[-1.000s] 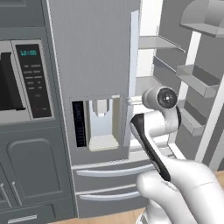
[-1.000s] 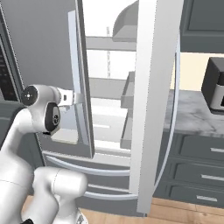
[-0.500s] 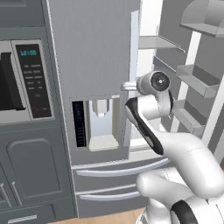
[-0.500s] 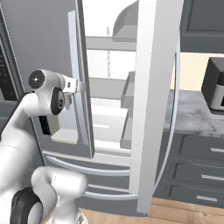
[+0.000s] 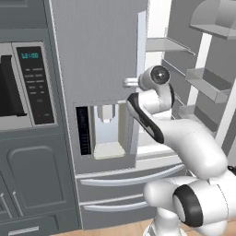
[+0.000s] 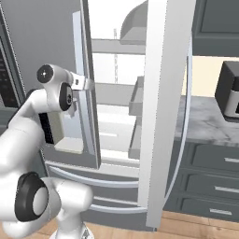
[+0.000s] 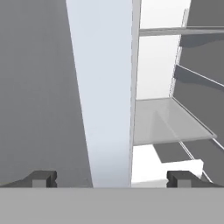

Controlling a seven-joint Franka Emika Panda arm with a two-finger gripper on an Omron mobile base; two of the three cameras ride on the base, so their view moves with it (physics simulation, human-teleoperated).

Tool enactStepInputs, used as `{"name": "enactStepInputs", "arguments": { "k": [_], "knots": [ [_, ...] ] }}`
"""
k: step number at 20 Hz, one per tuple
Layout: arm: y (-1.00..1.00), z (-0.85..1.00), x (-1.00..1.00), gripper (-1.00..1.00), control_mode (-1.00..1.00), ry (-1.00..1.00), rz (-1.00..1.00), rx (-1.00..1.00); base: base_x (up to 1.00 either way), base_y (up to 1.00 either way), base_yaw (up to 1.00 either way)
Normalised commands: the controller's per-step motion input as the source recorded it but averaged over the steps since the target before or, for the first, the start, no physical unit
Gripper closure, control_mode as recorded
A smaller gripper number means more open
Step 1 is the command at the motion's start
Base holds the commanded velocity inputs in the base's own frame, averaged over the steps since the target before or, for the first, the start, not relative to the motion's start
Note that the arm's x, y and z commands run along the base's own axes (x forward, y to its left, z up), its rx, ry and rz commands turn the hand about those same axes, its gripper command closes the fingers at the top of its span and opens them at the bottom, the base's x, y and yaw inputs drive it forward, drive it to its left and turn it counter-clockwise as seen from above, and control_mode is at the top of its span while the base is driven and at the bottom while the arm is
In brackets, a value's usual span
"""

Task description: Open the fridge, grab two sodas, and place both sodas inside the bowl with ice on the dining counter.

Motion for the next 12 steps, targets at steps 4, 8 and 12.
{"name": "enactStepInputs", "arguments": {
  "k": [4,8,12],
  "knots": [
    [0.00,0.00,0.50,-1.00,-1.00,0.02,0.00,0.02,0.00,0.00,0.00],
    [0.00,0.00,0.49,-1.00,-1.00,0.02,0.00,0.02,0.00,0.00,0.00],
    [0.00,-0.07,0.48,-1.00,-1.00,0.00,0.00,0.01,0.00,0.00,0.00]
  ]
}}
